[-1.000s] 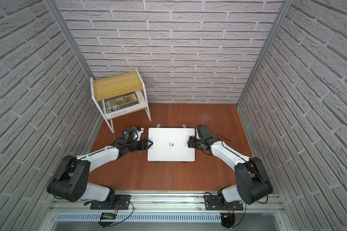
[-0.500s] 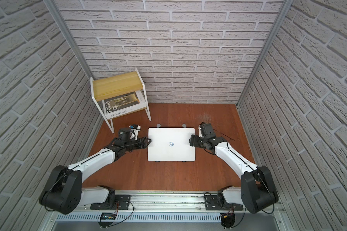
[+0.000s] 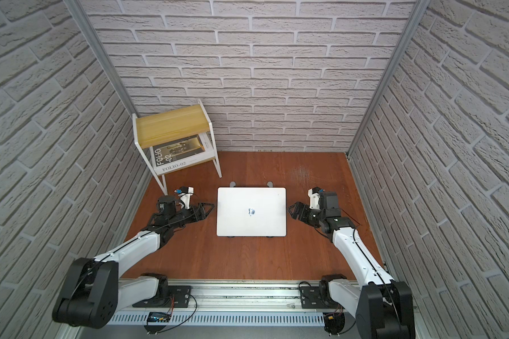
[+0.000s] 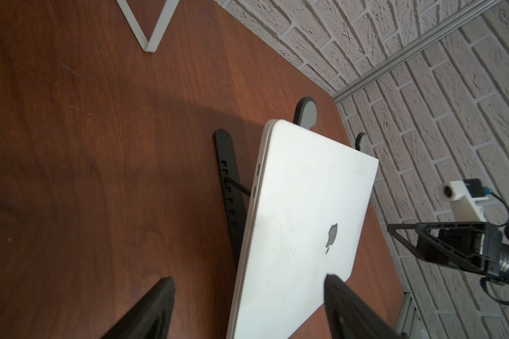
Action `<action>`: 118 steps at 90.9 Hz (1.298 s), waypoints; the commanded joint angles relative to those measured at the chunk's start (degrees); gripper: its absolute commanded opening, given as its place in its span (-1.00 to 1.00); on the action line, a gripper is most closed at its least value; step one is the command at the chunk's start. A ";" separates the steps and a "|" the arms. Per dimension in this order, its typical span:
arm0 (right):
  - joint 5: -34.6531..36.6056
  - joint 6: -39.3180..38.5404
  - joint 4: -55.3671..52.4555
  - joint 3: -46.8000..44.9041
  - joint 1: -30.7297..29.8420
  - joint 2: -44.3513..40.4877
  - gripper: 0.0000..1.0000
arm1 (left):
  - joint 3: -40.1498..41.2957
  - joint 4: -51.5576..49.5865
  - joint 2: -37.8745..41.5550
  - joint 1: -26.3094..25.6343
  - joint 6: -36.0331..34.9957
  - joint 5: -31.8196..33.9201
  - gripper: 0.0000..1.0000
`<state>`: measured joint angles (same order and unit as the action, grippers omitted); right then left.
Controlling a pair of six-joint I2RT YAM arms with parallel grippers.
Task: Close the laptop lid and set it aside
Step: Pick up the laptop from the computer stand.
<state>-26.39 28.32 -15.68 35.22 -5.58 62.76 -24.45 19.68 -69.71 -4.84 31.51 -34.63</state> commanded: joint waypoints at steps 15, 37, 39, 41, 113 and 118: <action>-8.51 1.98 14.82 -4.21 1.19 4.84 0.75 | 1.10 16.51 -10.43 0.71 5.26 -7.75 0.78; -9.89 2.86 19.92 -5.46 1.10 7.80 0.70 | 0.59 17.32 -14.91 -1.49 3.98 -6.57 0.78; -9.95 2.92 20.28 -5.57 1.10 7.97 0.70 | 0.36 16.75 -15.05 -1.86 3.62 -6.08 0.79; -10.14 3.00 20.74 -5.64 1.04 8.20 0.70 | 0.10 16.61 -15.38 -2.20 3.49 -5.87 0.79; -14.09 7.46 34.89 -6.57 -3.47 19.29 0.49 | -3.83 18.74 -22.89 -7.25 3.87 -5.14 0.50; -14.38 7.63 35.54 -6.58 -3.76 19.64 0.45 | -4.05 18.85 -23.29 -7.62 3.87 -4.97 0.47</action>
<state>-39.00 35.11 15.77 28.82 -8.51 81.58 -27.22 36.53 -91.94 -11.73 36.36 -40.05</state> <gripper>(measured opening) 0.738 0.748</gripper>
